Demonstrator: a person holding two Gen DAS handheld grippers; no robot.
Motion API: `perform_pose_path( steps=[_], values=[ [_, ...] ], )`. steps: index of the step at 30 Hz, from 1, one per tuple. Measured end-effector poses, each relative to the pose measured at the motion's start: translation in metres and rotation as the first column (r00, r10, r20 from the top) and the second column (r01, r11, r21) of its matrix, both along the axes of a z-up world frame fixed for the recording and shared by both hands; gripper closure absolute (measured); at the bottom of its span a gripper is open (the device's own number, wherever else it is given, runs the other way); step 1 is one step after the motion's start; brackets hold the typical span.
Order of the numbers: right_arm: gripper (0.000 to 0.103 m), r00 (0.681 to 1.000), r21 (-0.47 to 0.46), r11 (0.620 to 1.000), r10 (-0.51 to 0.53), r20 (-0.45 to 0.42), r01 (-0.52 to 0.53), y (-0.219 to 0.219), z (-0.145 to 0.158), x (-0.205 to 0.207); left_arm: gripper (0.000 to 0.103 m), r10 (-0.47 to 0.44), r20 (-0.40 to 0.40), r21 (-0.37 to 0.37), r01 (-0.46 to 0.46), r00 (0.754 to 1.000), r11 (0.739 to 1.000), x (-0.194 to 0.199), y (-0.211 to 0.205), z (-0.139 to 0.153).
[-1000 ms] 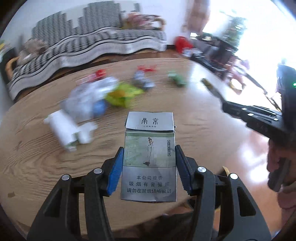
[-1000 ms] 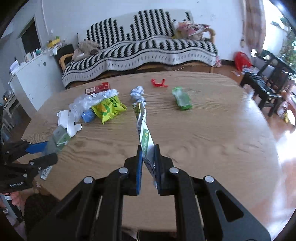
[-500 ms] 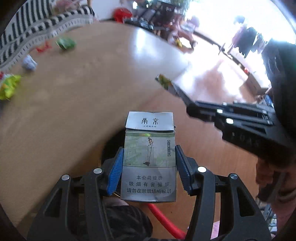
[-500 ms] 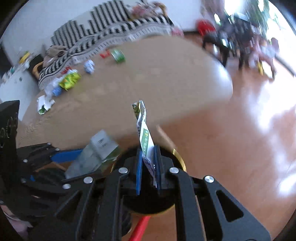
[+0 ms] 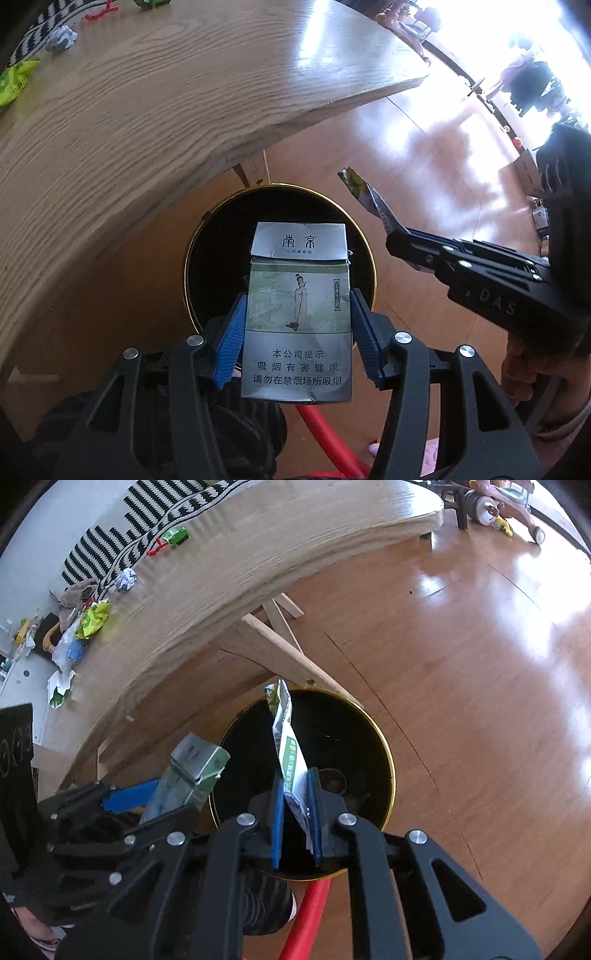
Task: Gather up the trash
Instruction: 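Carry both items over the black bin and open both grippers, then grasp the white box with the left gripper while the right grasps the green tray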
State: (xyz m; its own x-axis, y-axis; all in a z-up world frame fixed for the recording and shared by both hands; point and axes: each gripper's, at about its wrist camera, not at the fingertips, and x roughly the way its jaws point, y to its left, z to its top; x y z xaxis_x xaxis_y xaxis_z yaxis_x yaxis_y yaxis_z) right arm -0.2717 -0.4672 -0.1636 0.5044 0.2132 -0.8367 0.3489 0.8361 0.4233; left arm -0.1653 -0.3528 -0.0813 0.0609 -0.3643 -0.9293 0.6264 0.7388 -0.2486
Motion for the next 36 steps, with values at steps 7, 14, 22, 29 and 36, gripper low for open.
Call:
perform_pose_path(
  steps=[7,14,22,29,36],
  values=[
    [0.051,0.999,0.054,0.998,-0.039,-0.028,0.04,-0.006,0.004,0.007,0.045,-0.03,-0.069,0.033,0.033,0.997,0.999,-0.007,-0.003,-0.01],
    [0.006,0.992,0.017,0.994,-0.106,0.064,0.105,-0.015,0.033,0.0,0.006,0.003,0.04,-0.025,-0.002,0.999,1.0,-0.014,0.013,0.023],
    [0.006,0.98,-0.142,0.986,-0.056,0.19,0.084,0.009,0.085,0.018,0.006,0.205,0.287,-0.106,-0.182,0.936,0.978,0.007,0.096,0.105],
    [0.006,0.977,-0.265,0.964,0.086,0.197,-0.032,0.04,0.103,0.082,0.006,0.613,0.331,-0.113,-0.615,0.717,0.78,0.074,0.235,0.132],
    [0.006,0.974,-0.327,0.942,0.14,0.179,-0.076,0.046,0.114,0.168,0.006,0.723,0.308,-0.076,-0.741,0.619,0.667,0.137,0.31,0.13]
  ],
)
